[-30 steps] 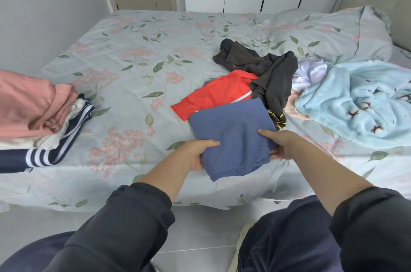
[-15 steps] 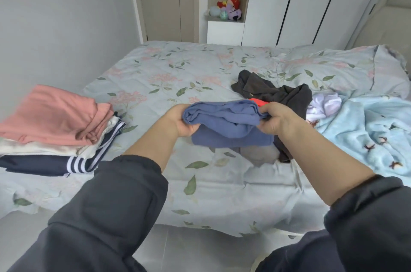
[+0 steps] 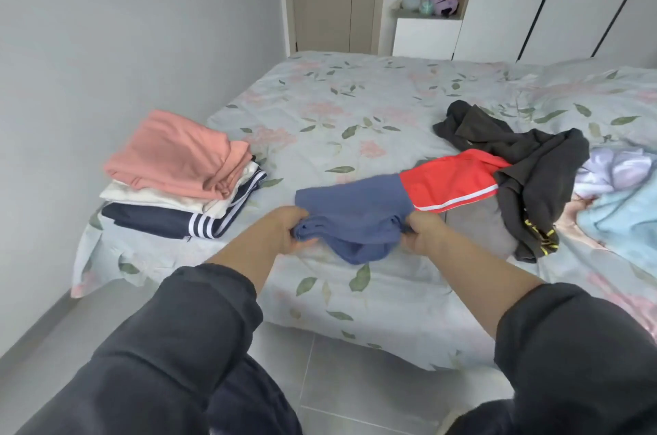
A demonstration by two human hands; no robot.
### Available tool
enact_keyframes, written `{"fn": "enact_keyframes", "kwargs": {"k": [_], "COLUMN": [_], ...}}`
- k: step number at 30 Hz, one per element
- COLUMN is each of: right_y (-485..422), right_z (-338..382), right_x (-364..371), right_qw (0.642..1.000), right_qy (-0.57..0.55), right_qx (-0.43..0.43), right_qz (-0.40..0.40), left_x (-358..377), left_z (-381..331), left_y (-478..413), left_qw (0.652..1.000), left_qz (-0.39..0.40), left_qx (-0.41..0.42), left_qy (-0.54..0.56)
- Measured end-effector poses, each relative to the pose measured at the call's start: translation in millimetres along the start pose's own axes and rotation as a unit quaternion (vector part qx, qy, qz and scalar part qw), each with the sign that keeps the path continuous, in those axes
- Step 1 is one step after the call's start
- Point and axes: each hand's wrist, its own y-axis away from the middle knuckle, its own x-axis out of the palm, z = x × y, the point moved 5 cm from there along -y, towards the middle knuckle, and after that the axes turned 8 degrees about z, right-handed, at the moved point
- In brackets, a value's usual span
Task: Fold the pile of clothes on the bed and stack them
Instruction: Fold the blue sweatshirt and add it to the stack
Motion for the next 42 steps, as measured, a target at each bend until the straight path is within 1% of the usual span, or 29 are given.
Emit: {"fn": "enact_keyframes", "kwargs": {"k": [2,5,8,9,10,11,12,13,14,15,16,17,18,20,21,23,25,27,28,30,31,32,33,35,36,37,39,40,42], "right_y": [0.0,2.8,14.7,15.5,16.4,15.6,14.7,12.7,11.5,11.5,13.2,13.7,15.1,18.0,18.6,19.9,19.3,15.7,11.0,-5.3,-16.5,-27.6,-37.5,-50.8,-54.3,-55.4,-52.0,-52.2,-64.2], "right_z": [-31.5,-39.0,-34.5,-37.5,-40.3,-42.5,-43.3,-44.5,-44.9,-43.7,-40.6,-35.4,-27.3,-10.8,-4.4,3.5,3.6,-5.1,-12.0,-33.0,-42.1,-43.6,-37.6,-18.8,-12.5,-8.3,-6.3,-8.2,-19.0], "right_x": [-26.3,-41.1,-32.3,-31.7,-31.2,-30.8,-30.8,-32.1,-33.2,-34.7,-36.3,-38.6,-40.3,-43.3,-44.6,-40.2,-19.3,5.8,16.0,25.4,20.7,11.7,0.9,-14.7,-14.8,-6.9,21.7,35.8,49.7], "right_qw": [0.997,0.995,0.975,0.964,0.957,0.957,0.960,0.962,0.965,0.965,0.959,0.942,0.901,0.765,0.713,0.674,0.637,0.603,0.593,0.538,0.502,0.483,0.489,0.521,0.523,0.521,0.525,0.529,0.511], "right_qy": [0.059,0.092,0.202,0.240,0.259,0.257,0.249,0.240,0.234,0.238,0.265,0.328,0.432,0.642,0.693,0.713,0.714,0.717,0.723,0.775,0.809,0.834,0.844,0.836,0.833,0.826,0.786,0.768,0.781], "right_qx": [0.031,0.030,0.092,0.109,0.121,0.125,0.127,0.125,0.120,0.112,0.098,0.075,0.045,-0.040,-0.080,-0.174,-0.284,-0.349,-0.354,-0.321,-0.285,-0.246,-0.212,-0.170,-0.169,-0.203,-0.323,-0.362,-0.343], "right_qz": [-0.030,-0.030,0.030,0.040,0.043,0.042,0.036,0.031,0.025,0.019,0.011,0.008,0.000,-0.040,-0.068,-0.091,-0.063,-0.022,0.009,0.089,0.110,0.101,0.063,-0.031,-0.060,-0.074,-0.048,-0.006,0.107], "left_x": [-0.9,-2.2,-4.6,-5.5,-6.2,-5.0,-3.6,-0.1,6.7,15.2,24.2,31.1,36.2,39.7,39.7,39.1,39.2,39.0,38.5,37.5,37.0,36.8,36.7,36.3,36.4,36.4,36.6,36.7,36.7], "left_z": [37.8,48.5,42.9,37.0,29.1,20.3,12.7,6.6,1.6,-1.0,-1.0,1.4,6.3,22.9,33.2,47.8,51.7,52.4,53.3,55.5,56.5,56.9,57.2,57.5,58.0,58.3,59.2,59.4,59.5], "left_y": [-7.2,-13.1,-17.5,-17.7,-18.1,-17.0,-17.1,-19.5,-23.0,-29.8,-37.1,-45.6,-53.8,-69.4,-75.5,-82.6,-86.1,-87.1,-87.7,-88.9,-90.0,-91.4,-92.5,-94.7,-95.2,-95.8,-96.0,-95.7,-95.5], "left_qw": [0.999,1.000,0.998,0.991,0.969,0.919,0.843,0.773,0.733,0.714,0.708,0.709,0.705,0.689,0.682,0.680,0.682,0.677,0.676,0.678,0.679,0.680,0.679,0.676,0.674,0.674,0.673,0.673,0.673], "left_qz": [0.023,0.013,-0.001,-0.017,-0.045,-0.081,-0.134,-0.177,-0.195,-0.188,-0.161,-0.129,-0.102,-0.072,-0.067,-0.080,-0.099,-0.112,-0.119,-0.128,-0.131,-0.131,-0.131,-0.134,-0.136,-0.138,-0.141,-0.142,-0.141], "left_qx": [-0.036,0.000,0.016,0.025,0.039,0.054,0.065,0.081,0.113,0.150,0.176,0.189,0.193,0.193,0.192,0.196,0.213,0.233,0.240,0.252,0.255,0.257,0.258,0.261,0.263,0.265,0.271,0.272,0.274], "left_qy": [0.032,0.028,-0.055,-0.127,-0.241,-0.382,-0.516,-0.604,-0.642,-0.657,-0.664,-0.667,-0.674,-0.695,-0.703,-0.702,-0.693,-0.689,-0.687,-0.679,-0.676,-0.674,-0.674,-0.676,-0.677,-0.676,-0.674,-0.673,-0.673]}}
